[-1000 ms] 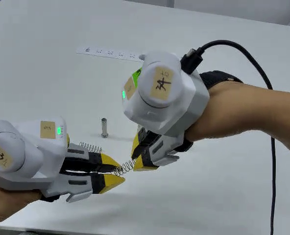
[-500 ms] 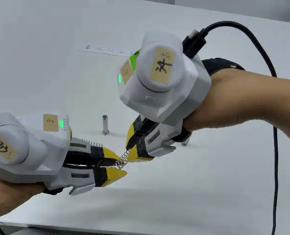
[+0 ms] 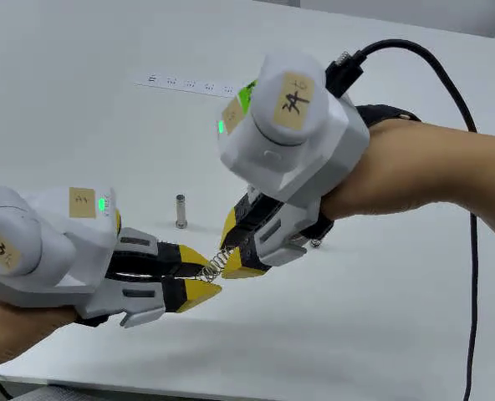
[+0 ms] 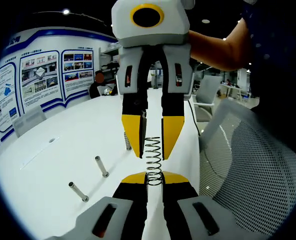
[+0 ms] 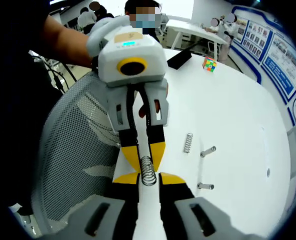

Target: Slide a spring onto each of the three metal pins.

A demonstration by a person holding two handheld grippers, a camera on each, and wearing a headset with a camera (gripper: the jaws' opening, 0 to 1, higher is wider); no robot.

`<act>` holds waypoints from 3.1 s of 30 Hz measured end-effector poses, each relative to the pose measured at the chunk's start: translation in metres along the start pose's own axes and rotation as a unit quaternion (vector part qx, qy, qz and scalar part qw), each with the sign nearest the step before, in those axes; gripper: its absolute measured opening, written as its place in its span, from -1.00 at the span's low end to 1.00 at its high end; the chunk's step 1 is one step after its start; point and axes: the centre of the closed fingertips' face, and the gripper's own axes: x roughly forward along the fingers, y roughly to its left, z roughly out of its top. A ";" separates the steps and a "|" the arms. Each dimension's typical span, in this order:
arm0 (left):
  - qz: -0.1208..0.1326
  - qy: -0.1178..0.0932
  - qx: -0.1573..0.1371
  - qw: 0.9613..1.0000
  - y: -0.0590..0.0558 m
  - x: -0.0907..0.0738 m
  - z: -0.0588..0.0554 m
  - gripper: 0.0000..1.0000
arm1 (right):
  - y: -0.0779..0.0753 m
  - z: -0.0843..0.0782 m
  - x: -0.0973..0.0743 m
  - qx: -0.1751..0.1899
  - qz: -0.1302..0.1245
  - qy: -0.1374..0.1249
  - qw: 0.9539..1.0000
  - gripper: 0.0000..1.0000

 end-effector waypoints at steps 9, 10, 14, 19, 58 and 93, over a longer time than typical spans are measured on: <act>0.002 -0.009 0.001 1.000 0.002 0.001 0.006 -0.80 | 0.000 0.008 0.000 0.019 0.008 -0.026 0.999 -0.75; 0.002 -0.008 0.002 1.000 0.002 0.001 0.006 -0.80 | -0.001 0.008 0.000 0.017 0.007 -0.026 0.999 -0.75; 0.003 -0.010 -0.002 1.000 0.003 0.002 0.007 -0.79 | 0.000 0.009 0.000 0.015 0.005 -0.022 1.000 -0.76; 0.006 -0.014 -0.011 1.000 0.005 0.001 0.008 -0.77 | -0.003 0.011 -0.001 0.009 0.000 -0.017 1.000 -0.76; 0.116 -0.009 -0.101 0.988 0.045 -0.059 -0.029 0.12 | -0.082 -0.039 -0.023 0.009 -0.088 0.088 0.992 -0.76; 0.106 -0.008 -0.108 0.988 0.034 -0.042 -0.030 0.32 | -0.120 -0.062 0.021 0.042 -0.064 0.163 0.984 -0.76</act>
